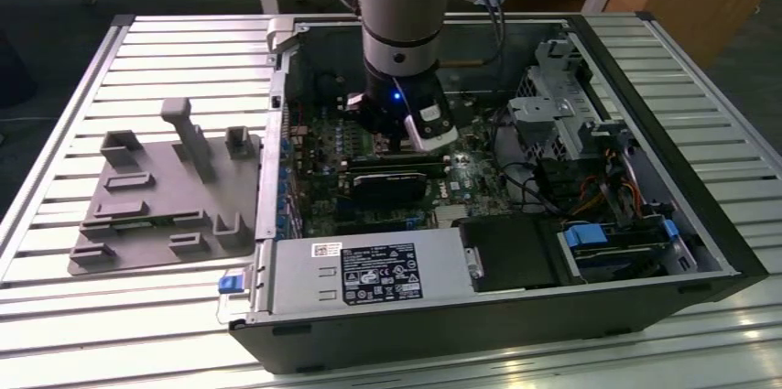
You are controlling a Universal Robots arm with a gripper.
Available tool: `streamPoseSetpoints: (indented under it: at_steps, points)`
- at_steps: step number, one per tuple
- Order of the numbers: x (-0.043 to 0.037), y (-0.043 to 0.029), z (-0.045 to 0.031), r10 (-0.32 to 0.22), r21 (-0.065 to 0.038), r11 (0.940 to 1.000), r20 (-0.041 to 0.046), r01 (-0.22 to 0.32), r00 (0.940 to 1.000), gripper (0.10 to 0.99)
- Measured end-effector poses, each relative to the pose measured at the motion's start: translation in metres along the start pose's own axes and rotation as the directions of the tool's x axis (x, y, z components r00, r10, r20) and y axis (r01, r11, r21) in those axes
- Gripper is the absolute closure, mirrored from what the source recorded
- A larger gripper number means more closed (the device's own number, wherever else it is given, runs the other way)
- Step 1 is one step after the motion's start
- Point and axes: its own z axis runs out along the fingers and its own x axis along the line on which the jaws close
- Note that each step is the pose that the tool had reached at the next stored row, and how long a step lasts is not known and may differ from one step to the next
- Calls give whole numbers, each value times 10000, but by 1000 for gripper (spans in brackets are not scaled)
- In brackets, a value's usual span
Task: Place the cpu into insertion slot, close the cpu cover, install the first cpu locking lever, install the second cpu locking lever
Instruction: 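Install the second cpu locking lever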
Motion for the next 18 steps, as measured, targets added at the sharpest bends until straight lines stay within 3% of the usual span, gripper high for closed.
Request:
streamPoseSetpoints:
  at_steps: [12, 18]
  points:
    - [59, -65, 71, 24, -293, 9996, -56, -26, 10000, 984]
    - [91, -96, 95, 40, -629, 9980, -121, -48, 9999, 984]
